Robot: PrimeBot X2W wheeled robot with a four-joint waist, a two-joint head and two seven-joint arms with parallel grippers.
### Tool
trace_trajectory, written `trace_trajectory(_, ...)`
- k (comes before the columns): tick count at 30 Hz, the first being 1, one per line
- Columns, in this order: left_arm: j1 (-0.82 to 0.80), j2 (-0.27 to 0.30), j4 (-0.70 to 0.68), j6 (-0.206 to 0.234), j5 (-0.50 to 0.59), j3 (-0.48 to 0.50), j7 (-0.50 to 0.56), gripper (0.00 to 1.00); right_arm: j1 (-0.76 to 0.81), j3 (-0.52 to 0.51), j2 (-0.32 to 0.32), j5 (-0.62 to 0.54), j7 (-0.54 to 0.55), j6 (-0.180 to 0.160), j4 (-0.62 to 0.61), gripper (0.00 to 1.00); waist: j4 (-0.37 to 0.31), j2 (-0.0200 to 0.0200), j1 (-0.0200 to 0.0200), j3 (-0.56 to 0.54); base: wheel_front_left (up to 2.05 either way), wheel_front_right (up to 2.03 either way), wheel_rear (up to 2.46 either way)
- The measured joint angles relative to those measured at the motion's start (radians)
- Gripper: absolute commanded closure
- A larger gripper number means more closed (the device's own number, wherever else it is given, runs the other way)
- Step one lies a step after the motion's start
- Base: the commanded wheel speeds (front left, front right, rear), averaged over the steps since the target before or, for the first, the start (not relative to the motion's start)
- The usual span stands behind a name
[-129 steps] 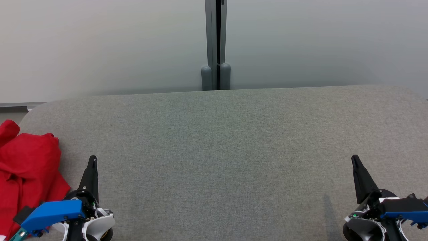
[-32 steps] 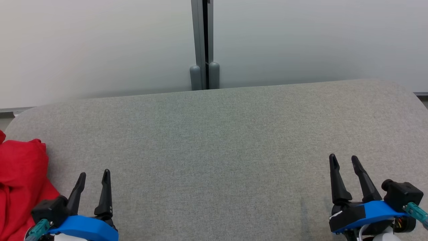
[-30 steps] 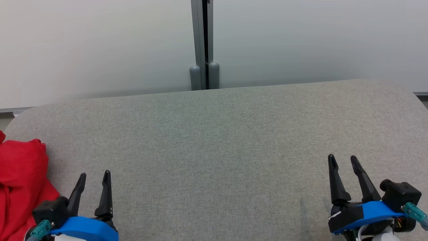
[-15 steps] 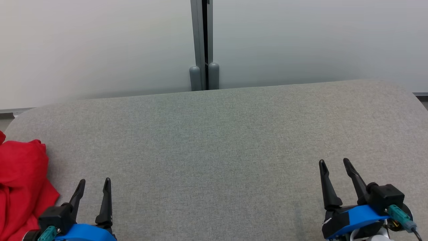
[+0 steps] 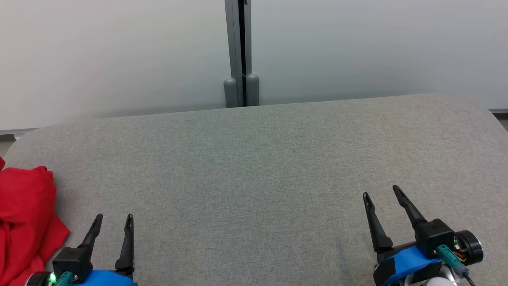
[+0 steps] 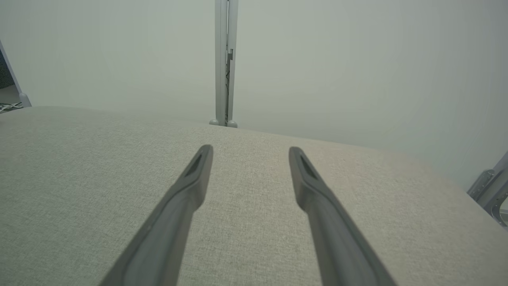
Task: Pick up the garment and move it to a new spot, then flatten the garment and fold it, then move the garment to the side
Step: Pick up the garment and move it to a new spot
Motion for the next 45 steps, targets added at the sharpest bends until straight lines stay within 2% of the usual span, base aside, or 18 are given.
trace_trajectory(6,0.001,0.002,0.004,0.0,0.038,-0.01,-0.01,0.0,-0.006,-0.005,0.0,-0.052,-0.01,0.0,0.0,0.0,0.006,0.0,0.0,-0.003,0.0,0.0,0.0)
trace_trajectory(13,0.005,0.005,0.009,0.0,0.052,-0.012,-0.013,0.0,-0.005,0.003,-0.001,-0.06,-0.013,0.0,0.007,0.0,0.012,0.0,0.0,-0.009,0.0,0.0,0.0)
trace_trajectory(20,0.005,0.008,0.015,0.0,0.051,-0.019,-0.014,0.0,-0.005,0.018,-0.001,-0.051,-0.013,0.0,0.009,0.0,0.058,0.0,0.0,-0.013,0.0,0.0,0.0)
trace_trajectory(25,0.003,0.018,0.026,0.0,0.043,-0.021,-0.014,0.0,-0.006,0.04,-0.001,-0.033,-0.013,0.0,0.012,0.0,0.128,0.0,0.0,-0.016,0.0,0.0,0.0)
trace_trajectory(33,-0.006,0.033,0.05,0.0,0.023,-0.004,-0.014,0.0,-0.024,0.068,-0.001,0.003,-0.014,0.0,0.032,0.0,0.277,0.0,0.0,-0.015,0.0,0.0,0.0)
trace_trajectory(45,-0.02,0.037,0.082,0.0,0.011,0.057,-0.015,0.0,-0.061,0.119,-0.001,0.049,-0.014,0.0,0.077,0.0,0.488,0.0,0.0001,0.01,0.0,0.0,0.0)
